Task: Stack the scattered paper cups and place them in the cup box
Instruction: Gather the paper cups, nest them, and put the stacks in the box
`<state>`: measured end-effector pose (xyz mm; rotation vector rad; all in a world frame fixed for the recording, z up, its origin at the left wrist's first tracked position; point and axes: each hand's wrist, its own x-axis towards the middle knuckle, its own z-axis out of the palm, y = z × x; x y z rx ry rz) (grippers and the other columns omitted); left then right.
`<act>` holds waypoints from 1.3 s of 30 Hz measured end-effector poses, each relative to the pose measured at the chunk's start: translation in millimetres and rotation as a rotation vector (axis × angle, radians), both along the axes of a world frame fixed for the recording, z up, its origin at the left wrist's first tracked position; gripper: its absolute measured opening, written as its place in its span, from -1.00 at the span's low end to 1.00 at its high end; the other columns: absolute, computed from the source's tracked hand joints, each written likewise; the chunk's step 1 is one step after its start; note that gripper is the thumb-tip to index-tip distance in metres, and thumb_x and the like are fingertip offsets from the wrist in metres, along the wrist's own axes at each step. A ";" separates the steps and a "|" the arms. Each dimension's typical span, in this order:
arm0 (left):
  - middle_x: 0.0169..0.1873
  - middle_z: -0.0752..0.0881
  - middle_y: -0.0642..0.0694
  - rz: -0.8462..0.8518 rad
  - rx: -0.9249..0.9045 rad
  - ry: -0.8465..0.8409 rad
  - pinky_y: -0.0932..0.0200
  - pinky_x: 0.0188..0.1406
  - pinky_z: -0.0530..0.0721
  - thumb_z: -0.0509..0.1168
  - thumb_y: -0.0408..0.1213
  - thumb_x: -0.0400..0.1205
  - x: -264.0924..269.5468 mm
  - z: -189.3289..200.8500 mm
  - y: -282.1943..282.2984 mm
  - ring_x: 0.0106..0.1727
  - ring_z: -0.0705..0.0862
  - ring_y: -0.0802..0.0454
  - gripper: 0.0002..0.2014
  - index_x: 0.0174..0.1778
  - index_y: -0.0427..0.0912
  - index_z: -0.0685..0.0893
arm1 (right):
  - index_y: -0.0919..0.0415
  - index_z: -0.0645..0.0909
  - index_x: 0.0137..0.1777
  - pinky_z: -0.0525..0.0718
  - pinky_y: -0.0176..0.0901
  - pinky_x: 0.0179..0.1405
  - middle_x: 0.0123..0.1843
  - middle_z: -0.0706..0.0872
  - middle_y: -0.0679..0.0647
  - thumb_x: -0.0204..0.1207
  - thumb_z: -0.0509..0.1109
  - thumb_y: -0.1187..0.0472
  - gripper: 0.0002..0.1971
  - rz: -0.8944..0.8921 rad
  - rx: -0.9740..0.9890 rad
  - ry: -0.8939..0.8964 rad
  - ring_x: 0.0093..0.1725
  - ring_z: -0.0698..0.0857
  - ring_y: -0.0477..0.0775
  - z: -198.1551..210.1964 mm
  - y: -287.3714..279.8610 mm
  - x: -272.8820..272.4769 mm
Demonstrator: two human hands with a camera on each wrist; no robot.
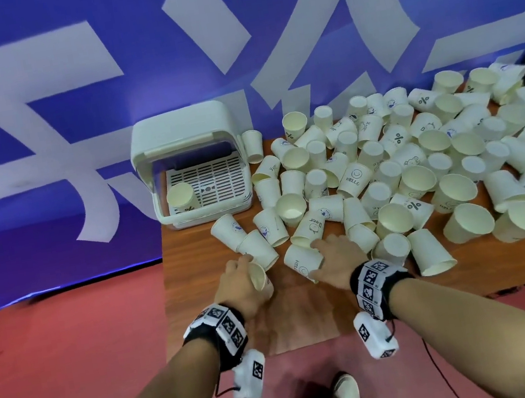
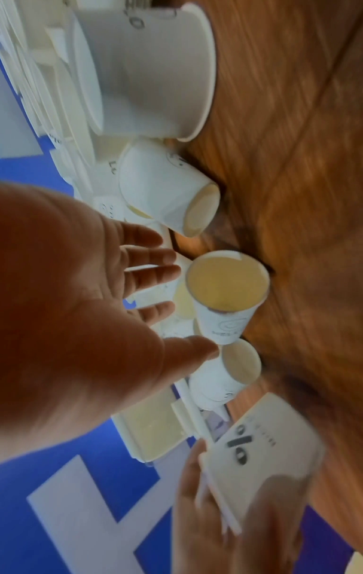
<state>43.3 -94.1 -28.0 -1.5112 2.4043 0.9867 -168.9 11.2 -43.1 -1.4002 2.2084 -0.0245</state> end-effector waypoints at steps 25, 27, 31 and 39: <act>0.30 0.37 -0.06 0.127 -0.090 0.125 0.08 0.38 0.54 0.54 -0.14 0.40 12.9 65.5 -37.4 0.29 0.58 -0.11 -0.21 0.56 0.01 0.38 | -0.04 0.33 0.50 0.61 0.00 0.13 0.31 0.43 0.13 0.36 0.44 -0.18 -0.29 -0.009 0.020 -0.049 0.23 0.59 0.20 55.5 -29.2 -10.7; 0.29 0.39 -0.07 0.129 -0.126 0.142 0.08 0.38 0.53 0.54 -0.16 0.38 8.1 80.4 -42.9 0.32 0.56 -0.12 -0.22 0.54 0.00 0.40 | -0.03 0.30 0.55 0.60 0.02 0.22 0.34 0.39 0.14 0.39 0.45 -0.18 -0.26 -0.021 -0.062 -0.107 0.27 0.57 0.21 74.8 -34.5 -15.9; 0.29 0.43 -0.12 0.174 -0.159 0.169 0.20 0.21 0.51 0.54 -0.21 0.37 5.9 102.9 -54.3 0.23 0.55 -0.08 -0.24 0.51 -0.01 0.41 | -0.03 0.21 0.65 0.51 -0.01 0.29 0.46 0.38 0.15 0.41 0.50 -0.08 -0.16 -0.025 -0.218 -0.166 0.41 0.50 0.21 110.8 -53.3 -16.5; 0.23 0.50 -0.15 0.300 -0.104 0.246 0.02 0.13 0.70 0.56 -0.16 0.20 29.3 105.2 -90.0 0.17 0.60 -0.10 -0.23 0.39 0.03 0.52 | 0.00 0.40 0.52 0.42 -0.20 0.19 0.40 0.55 0.06 0.44 0.52 0.10 -0.36 -0.005 -0.450 -0.337 0.36 0.53 0.07 131.2 -107.2 11.2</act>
